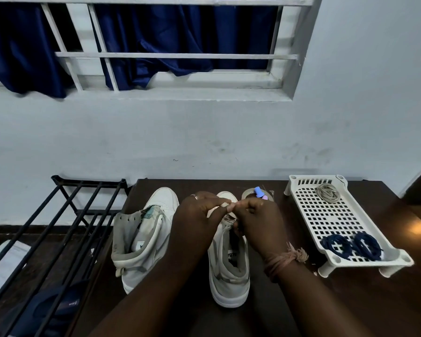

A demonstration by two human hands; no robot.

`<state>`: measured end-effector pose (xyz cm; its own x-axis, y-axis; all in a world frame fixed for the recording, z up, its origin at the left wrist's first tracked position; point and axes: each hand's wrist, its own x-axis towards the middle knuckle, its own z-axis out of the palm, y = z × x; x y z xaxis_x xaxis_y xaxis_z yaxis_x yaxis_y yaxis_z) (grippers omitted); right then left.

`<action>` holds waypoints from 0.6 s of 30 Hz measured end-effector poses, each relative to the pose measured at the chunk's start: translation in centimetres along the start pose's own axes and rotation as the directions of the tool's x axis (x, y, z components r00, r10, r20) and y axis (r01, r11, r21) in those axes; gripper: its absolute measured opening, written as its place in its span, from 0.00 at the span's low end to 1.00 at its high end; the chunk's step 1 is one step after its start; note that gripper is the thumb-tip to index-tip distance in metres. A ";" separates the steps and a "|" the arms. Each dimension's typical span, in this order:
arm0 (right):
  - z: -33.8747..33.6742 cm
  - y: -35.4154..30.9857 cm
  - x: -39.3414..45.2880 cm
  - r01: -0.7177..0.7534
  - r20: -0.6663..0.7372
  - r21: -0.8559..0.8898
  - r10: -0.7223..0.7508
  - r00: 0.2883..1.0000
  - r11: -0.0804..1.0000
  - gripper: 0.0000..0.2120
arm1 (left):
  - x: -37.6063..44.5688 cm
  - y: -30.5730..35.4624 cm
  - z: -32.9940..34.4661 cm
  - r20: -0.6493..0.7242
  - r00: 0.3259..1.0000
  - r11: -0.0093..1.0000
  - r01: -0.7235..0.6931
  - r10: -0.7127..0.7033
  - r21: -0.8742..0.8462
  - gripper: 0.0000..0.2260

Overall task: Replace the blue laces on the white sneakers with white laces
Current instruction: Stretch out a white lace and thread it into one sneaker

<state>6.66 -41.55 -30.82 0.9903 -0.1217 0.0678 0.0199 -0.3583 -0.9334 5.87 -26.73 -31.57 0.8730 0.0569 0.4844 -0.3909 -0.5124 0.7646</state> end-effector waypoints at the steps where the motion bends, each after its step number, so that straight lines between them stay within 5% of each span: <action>1: 0.0 -0.2 -0.1 0.055 0.028 -0.101 -0.052 0.998 0.993 0.12 | 0.0 0.2 0.0 -0.021 0.999 0.998 0.045 -0.046 -0.036 0.03; 5: -0.5 -1.5 -0.6 0.119 0.144 -0.192 -0.092 0.985 0.974 0.19 | 0.1 0.7 -0.2 0.062 0.949 0.921 0.315 -0.309 -0.229 0.03; 10: -1.1 -2.1 -1.1 0.097 0.321 -0.161 -0.041 0.946 0.982 0.15 | 0.3 0.8 -0.1 0.136 0.887 0.830 0.462 -0.442 -0.314 0.04; 13: -0.8 -1.8 -1.1 0.162 0.307 -0.282 -0.071 0.949 0.946 0.06 | 0.3 0.9 -0.1 0.162 0.867 0.799 0.498 -0.472 -0.338 0.06; 18: -0.4 -0.8 -0.7 0.259 0.249 -0.280 -0.191 0.950 0.924 0.11 | 0.2 1.4 -0.2 0.192 0.843 0.749 0.535 -0.502 -0.391 0.09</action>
<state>5.88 -41.50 -29.98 0.9709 0.1829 0.1548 0.2362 -0.6219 -0.7466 5.44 -27.28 -30.31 0.9884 0.1409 -0.0571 0.0603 -0.0188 0.9980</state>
